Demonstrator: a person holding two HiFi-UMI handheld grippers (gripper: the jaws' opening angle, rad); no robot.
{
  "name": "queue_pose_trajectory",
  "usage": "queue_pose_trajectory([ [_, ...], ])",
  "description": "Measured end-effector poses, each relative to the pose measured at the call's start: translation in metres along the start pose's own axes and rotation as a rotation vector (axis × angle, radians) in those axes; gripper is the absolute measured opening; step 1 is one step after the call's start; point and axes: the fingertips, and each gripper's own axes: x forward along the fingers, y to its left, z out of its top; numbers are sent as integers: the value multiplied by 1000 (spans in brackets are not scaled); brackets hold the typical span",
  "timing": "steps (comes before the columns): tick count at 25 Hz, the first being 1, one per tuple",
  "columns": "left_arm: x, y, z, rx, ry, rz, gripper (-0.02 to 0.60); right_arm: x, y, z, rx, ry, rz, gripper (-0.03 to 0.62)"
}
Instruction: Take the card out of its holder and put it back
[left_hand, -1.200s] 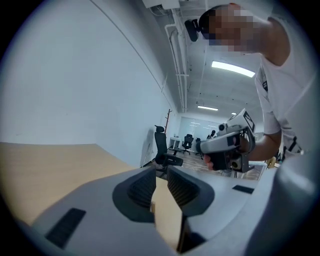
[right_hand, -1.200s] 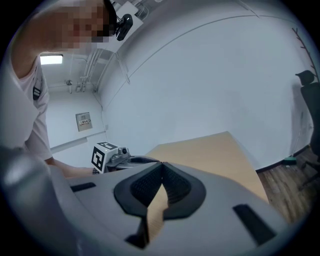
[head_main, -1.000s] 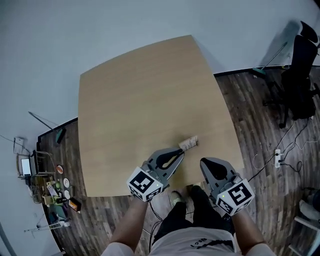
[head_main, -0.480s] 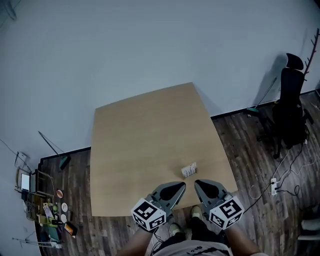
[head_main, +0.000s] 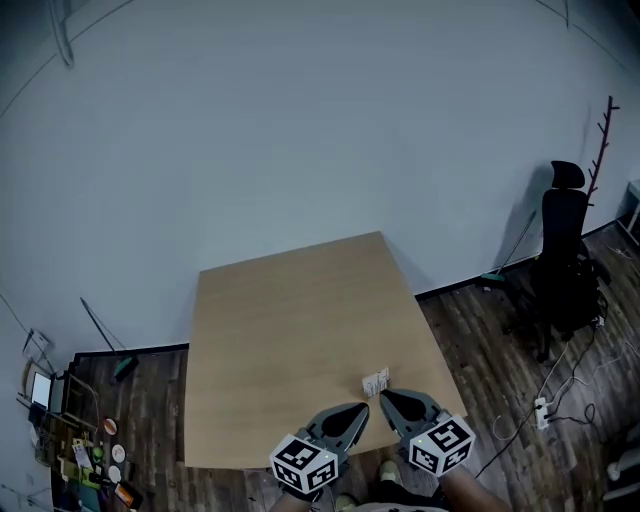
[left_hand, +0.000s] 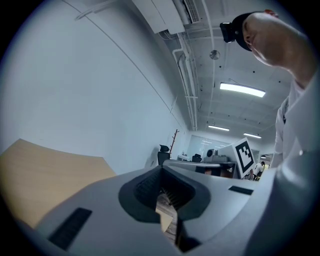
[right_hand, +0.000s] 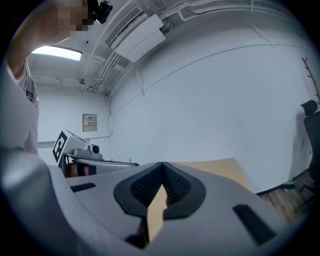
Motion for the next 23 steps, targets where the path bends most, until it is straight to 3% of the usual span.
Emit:
queue_pose_trajectory([
  [6, -9, -7, 11, 46, -12, -12, 14, -3, 11, 11, -17, -13, -8, 14],
  [23, -26, 6, 13, 28, -28, 3, 14, 6, 29, 17, -48, -1, 3, 14],
])
